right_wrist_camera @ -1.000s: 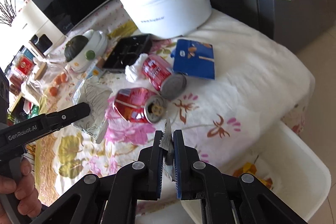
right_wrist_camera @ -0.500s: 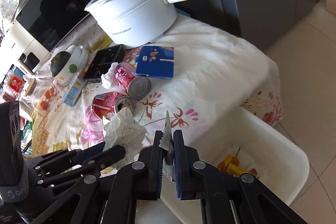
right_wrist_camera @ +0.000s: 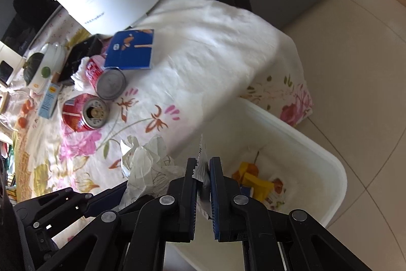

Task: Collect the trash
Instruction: 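Open both tools over the white bin to drop the wrappers, then grasp the crushed red can with the left tool while the right tool grasps the blue box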

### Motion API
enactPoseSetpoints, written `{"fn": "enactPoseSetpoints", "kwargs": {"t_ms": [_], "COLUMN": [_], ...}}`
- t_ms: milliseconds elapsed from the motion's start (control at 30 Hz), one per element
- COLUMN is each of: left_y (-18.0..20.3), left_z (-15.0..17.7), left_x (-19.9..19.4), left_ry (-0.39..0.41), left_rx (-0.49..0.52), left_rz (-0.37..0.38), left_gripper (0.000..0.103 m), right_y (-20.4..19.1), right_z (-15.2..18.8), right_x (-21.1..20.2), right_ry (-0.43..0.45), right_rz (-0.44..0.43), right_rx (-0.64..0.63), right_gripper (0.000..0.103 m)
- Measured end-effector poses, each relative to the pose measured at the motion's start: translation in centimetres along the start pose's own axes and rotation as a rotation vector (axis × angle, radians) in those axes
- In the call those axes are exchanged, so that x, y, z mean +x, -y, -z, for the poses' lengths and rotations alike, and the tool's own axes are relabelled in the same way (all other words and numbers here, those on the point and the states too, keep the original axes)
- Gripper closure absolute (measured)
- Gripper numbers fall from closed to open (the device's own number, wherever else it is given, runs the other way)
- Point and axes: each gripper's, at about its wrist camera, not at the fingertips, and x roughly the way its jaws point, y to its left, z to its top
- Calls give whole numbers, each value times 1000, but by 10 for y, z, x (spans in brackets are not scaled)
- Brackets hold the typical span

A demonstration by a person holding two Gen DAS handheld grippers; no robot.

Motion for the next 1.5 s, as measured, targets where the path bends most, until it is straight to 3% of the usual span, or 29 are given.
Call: {"fn": "enactPoseSetpoints", "kwargs": {"t_ms": [300,433,500,533,733,1000,1500], "left_y": [15,25,27,27,23,-16,-65], "left_z": [6,7,7,6,0,-5,-10], "left_x": [22,35,43,46,47,28,-8], "left_ry": [-18,8,17,17,12,21,46], "left_rx": [49,74,68,60,25,-136,-279], "left_rz": [20,97,126,128,134,113,-54], "left_gripper": [79,77,62,47,44,43,37], "right_y": [10,9,10,12,18,16,1], "right_z": [-4,-6,-6,-6,-6,-8,-12], "right_x": [-1,0,0,-1,-3,-3,1], "right_ry": [8,19,28,32,30,35,37], "right_rz": [64,116,135,146,144,139,124], "right_rx": [16,13,12,25,43,41,56], "right_gripper": [92,91,89,88,67,63,54]}}
